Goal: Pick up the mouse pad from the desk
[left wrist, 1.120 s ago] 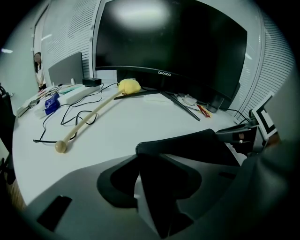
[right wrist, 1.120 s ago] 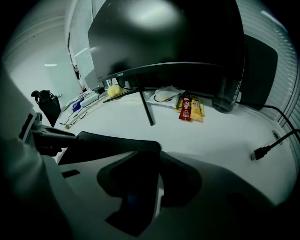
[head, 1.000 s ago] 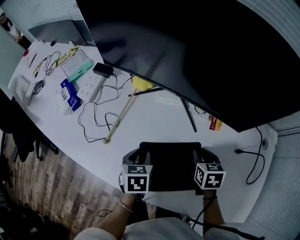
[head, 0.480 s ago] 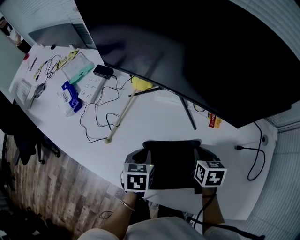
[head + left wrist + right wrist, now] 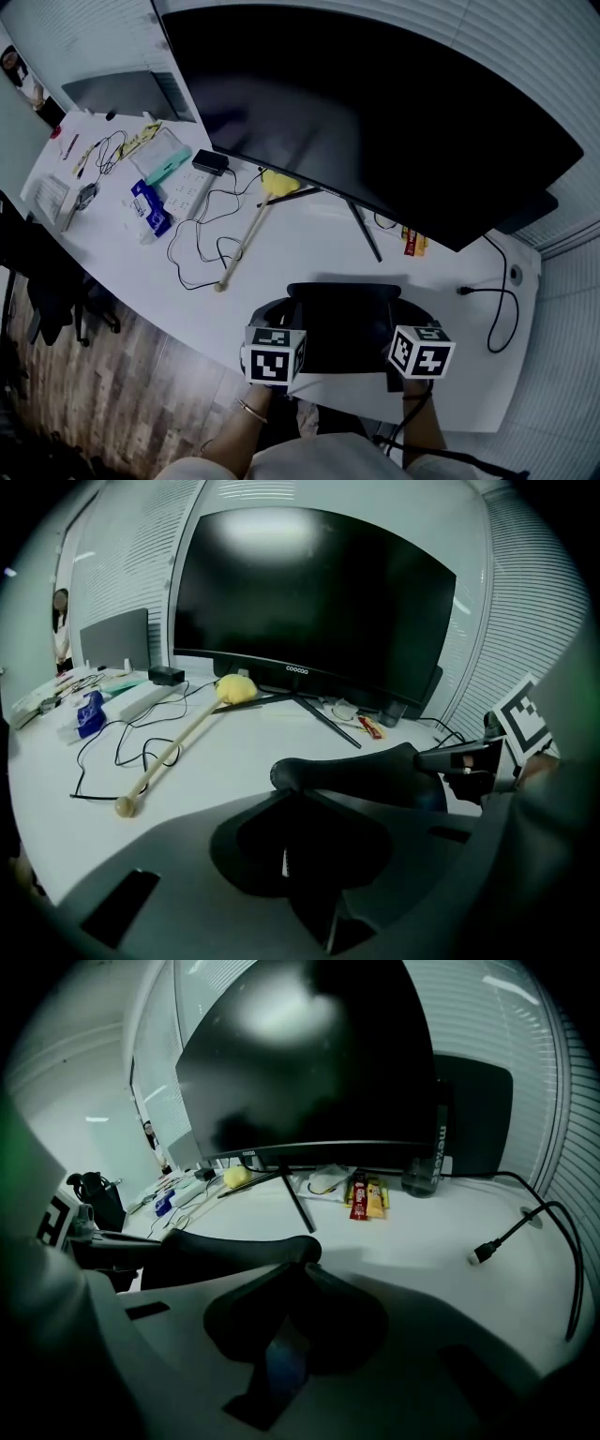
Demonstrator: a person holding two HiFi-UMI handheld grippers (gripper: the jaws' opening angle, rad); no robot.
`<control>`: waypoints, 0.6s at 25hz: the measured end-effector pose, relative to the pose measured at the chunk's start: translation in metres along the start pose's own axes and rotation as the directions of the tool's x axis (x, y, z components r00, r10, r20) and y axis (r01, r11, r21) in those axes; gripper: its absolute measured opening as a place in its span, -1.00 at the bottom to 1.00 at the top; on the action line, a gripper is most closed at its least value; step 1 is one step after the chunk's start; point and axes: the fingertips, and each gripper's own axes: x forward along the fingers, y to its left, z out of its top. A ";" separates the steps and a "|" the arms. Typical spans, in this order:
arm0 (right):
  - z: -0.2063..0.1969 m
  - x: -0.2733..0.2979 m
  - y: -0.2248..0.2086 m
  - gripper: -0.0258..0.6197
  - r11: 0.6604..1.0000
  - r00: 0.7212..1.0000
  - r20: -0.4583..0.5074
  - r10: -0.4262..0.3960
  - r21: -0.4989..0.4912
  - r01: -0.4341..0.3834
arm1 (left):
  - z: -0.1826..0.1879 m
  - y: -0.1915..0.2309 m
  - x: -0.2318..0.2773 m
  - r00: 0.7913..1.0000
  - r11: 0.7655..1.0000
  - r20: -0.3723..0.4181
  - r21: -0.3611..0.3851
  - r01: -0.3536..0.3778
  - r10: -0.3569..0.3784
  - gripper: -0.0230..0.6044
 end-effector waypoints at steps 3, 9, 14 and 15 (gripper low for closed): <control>0.008 -0.014 0.006 -0.73 1.000 0.999 0.043 0.003 0.005 -0.004 | 0.011 -0.002 -0.011 0.999 1.000 0.036 0.021 0.018 -0.018 -0.77; 0.020 -0.049 0.017 -0.73 1.000 0.993 0.119 -0.011 0.009 0.010 | 0.032 -0.006 -0.039 0.993 0.997 0.110 0.069 0.033 -0.041 -0.76; 0.039 -0.075 0.024 -0.73 1.000 0.981 0.193 -0.028 0.000 0.029 | 0.059 -0.010 -0.059 0.981 0.993 0.186 0.110 0.035 -0.055 -0.76; 0.044 -0.080 0.026 -0.73 0.999 0.978 0.207 -0.032 -0.005 0.033 | 0.064 -0.011 -0.064 0.978 0.993 0.201 0.115 0.036 -0.059 -0.76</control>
